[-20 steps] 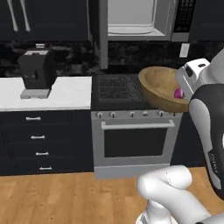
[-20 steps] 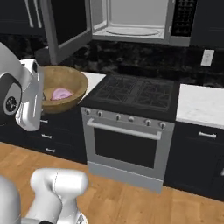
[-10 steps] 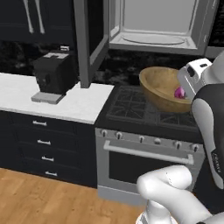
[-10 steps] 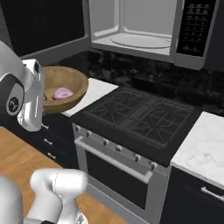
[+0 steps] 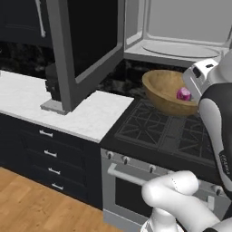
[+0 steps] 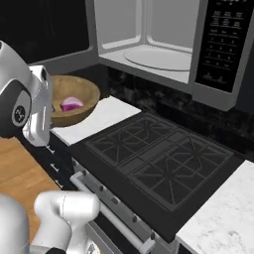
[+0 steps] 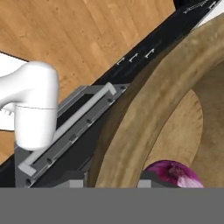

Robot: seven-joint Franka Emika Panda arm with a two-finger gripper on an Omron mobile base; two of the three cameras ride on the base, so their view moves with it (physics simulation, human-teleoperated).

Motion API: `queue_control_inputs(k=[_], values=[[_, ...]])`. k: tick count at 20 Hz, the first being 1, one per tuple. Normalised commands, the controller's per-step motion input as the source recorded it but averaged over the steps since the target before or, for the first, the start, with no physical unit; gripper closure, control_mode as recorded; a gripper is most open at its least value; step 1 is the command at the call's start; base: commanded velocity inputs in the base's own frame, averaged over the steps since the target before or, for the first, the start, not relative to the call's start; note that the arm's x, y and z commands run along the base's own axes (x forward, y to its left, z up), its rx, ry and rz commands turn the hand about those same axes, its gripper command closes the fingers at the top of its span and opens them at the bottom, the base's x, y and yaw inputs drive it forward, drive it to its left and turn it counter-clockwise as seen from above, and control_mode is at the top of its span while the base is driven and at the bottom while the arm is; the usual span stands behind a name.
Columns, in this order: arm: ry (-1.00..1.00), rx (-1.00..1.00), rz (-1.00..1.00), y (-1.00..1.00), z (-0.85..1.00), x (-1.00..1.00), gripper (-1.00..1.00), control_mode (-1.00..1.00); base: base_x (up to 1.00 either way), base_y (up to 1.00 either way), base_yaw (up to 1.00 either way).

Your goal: Pick the onion from the sink and place it in the bowl. Then pick the bowl and place it in the microwave. Then close the microwave door and press the start button.

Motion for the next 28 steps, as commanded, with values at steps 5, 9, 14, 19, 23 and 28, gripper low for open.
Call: queue_control_inputs(k=[5,9,14,19,23,28], values=[[0.00,0.00,0.00,0.00,0.00,0.00,1.00,1.00,0.13,-0.01,-0.19],[0.00,0.00,0.00,0.00,0.00,0.00,1.00,1.00,0.02,-0.08,-0.45],[0.00,0.00,-0.01,0.00,0.10,0.00,1.00,-1.00,0.05,0.00,-0.22],[-0.09,0.00,0.00,0.00,0.66,-0.03,1.00,-1.00,0.00,0.00,0.00],[-0.06,0.00,0.00,-0.01,0.57,0.54,1.00,-1.00,0.00,0.00,0.00],[-0.16,0.00,0.00,-0.07,0.43,0.69,1.00,-1.00,0.00,0.00,0.00]])
